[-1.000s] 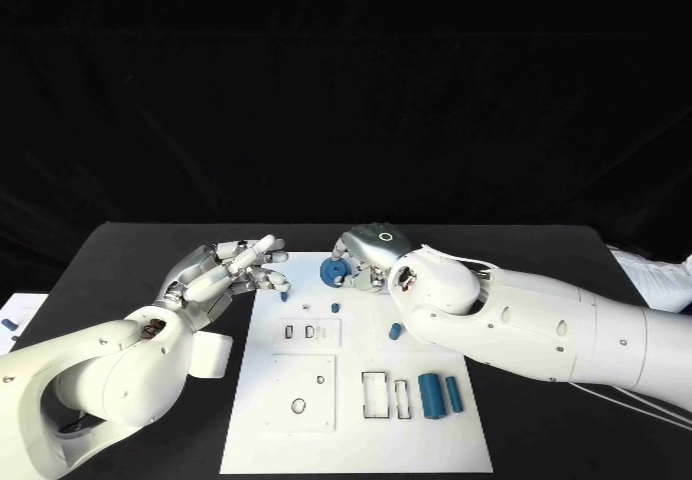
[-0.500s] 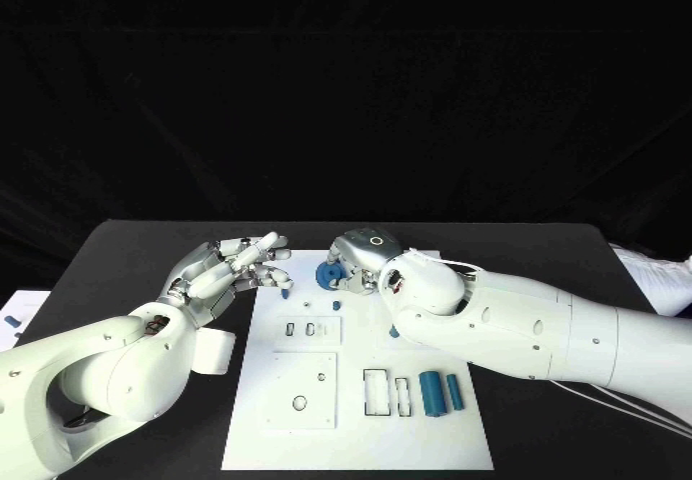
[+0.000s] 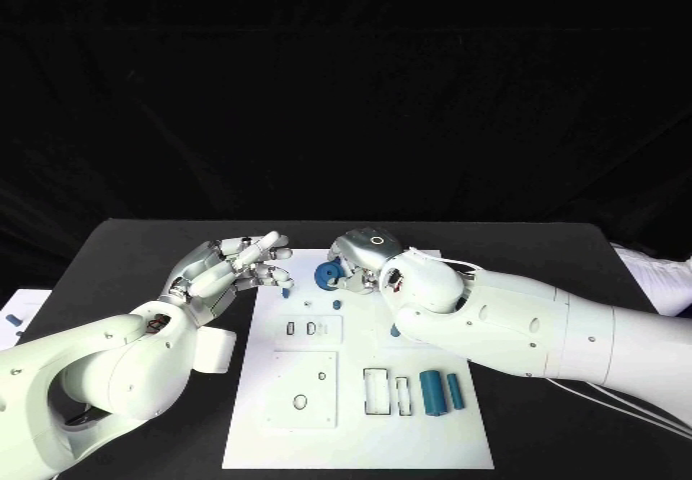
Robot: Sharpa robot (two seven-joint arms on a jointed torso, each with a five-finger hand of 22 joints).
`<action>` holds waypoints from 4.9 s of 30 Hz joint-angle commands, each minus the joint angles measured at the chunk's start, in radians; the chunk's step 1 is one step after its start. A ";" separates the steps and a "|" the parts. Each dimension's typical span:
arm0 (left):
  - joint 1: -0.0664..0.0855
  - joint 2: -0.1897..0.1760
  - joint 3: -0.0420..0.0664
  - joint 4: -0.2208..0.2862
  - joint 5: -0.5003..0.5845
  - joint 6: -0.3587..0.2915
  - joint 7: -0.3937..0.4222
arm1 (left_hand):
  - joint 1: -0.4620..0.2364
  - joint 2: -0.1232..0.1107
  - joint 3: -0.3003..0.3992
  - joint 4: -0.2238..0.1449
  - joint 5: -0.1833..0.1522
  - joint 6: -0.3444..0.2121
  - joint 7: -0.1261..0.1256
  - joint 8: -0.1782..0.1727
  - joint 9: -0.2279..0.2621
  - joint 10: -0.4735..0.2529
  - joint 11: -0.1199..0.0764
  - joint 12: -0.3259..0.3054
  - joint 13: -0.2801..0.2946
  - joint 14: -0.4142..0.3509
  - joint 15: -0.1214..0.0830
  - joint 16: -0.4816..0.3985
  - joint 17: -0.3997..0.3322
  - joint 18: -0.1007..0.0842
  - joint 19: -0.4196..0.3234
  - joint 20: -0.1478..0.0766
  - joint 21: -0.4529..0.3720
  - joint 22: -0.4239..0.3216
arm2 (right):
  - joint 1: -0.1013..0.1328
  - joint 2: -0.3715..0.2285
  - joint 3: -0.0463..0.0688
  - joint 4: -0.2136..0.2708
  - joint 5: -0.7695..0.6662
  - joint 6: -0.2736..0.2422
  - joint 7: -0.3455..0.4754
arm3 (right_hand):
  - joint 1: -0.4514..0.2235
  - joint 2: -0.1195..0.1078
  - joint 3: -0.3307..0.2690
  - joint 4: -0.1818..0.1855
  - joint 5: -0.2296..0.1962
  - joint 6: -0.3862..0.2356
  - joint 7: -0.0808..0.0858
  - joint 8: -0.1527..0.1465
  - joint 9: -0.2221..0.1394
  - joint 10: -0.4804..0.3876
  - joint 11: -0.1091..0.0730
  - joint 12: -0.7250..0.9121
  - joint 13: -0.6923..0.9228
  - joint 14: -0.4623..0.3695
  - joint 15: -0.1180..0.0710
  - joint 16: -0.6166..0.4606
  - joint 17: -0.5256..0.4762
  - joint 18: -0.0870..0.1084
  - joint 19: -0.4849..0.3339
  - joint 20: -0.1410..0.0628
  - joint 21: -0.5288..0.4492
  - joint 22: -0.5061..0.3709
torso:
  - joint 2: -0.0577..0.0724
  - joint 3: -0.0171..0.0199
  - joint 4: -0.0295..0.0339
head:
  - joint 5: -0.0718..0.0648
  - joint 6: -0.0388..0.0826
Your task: Assemble the parts on the task board
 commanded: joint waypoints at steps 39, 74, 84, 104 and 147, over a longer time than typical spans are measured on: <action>0.001 0.001 -0.005 -0.017 0.005 0.024 0.003 | 0.003 0.008 -0.001 -0.006 -0.003 0.001 0.006 -0.009 -0.001 0.002 0.007 -0.008 0.000 -0.004 0.006 -0.004 0.003 0.009 -0.008 0.002 0.005 0.002 | 0.012 -0.410 0.019 0.121 0.658 -0.081 0.477 | 0.031 -0.022 0.052 -0.089 0.047 0.023 0.013 0.001 -0.001 0.025 0.013 0.091 0.075 0.077 0.018 0.028 0.132 -0.015 0.032 0.015 -0.002 0.173 | -0.011 0.0157 -0.0332 | -0.016 0.019; -0.001 0.008 -0.009 -0.035 0.006 0.027 0.003 | 0.003 0.008 -0.001 -0.006 -0.003 0.001 0.006 -0.009 -0.001 0.002 0.007 -0.008 0.000 -0.004 0.006 -0.004 0.003 0.009 -0.008 0.002 0.005 0.002 | -0.070 -0.381 0.019 -0.055 0.612 -0.040 0.484 | 0.037 -0.005 0.048 -0.098 0.054 0.046 0.011 0.009 0.003 0.028 0.011 0.104 0.084 0.079 0.018 0.033 0.141 -0.016 0.036 0.016 0.001 0.178 | -0.011 0.0169 -0.0307 | -0.015 0.005; -0.001 0.006 -0.009 -0.036 0.006 0.027 0.002 | 0.003 0.009 -0.002 -0.008 -0.002 0.002 0.006 -0.010 0.000 0.002 0.006 -0.009 0.000 -0.004 0.007 -0.004 0.006 0.009 -0.009 0.002 0.006 0.002 | -0.078 -0.367 0.019 -0.069 0.607 -0.026 0.480 | 0.041 0.008 0.049 -0.106 0.054 0.074 0.006 0.017 0.006 0.030 0.007 0.112 0.090 0.079 0.015 0.034 0.143 -0.016 0.037 0.014 0.001 0.179 | -0.012 0.0169 -0.0326 | -0.010 -0.001; -0.001 0.003 -0.009 -0.035 0.006 0.027 -0.004 | 0.003 0.009 -0.002 -0.008 -0.002 0.002 0.006 -0.010 0.000 0.002 0.006 -0.009 0.000 -0.004 0.007 -0.004 0.006 0.009 -0.009 0.002 0.006 0.002 | -0.079 -0.361 0.019 -0.070 0.611 -0.049 0.478 | 0.066 0.065 0.071 -0.145 0.021 0.190 -0.035 0.057 0.025 0.046 -0.025 0.139 0.108 0.083 -0.013 0.043 0.162 -0.020 0.048 -0.009 0.008 0.194 | -0.012 0.0181 -0.0317 | -0.014 -0.005; -0.001 0.023 -0.010 -0.091 0.009 0.035 -0.007 | 0.005 0.012 -0.001 -0.009 -0.002 0.002 0.006 -0.011 0.000 0.002 0.007 -0.010 0.000 -0.005 0.007 -0.005 0.009 0.009 -0.010 0.002 0.007 0.003 | -0.048 -0.121 -0.008 0.155 0.237 0.039 0.159 | 0.021 0.091 0.053 -0.140 0.024 0.210 -0.051 0.060 0.038 0.056 -0.039 0.147 0.115 0.082 -0.027 0.040 0.157 -0.019 0.046 -0.025 0.007 0.192 | -0.027 0.0057 -0.0263 | 0.031 -0.035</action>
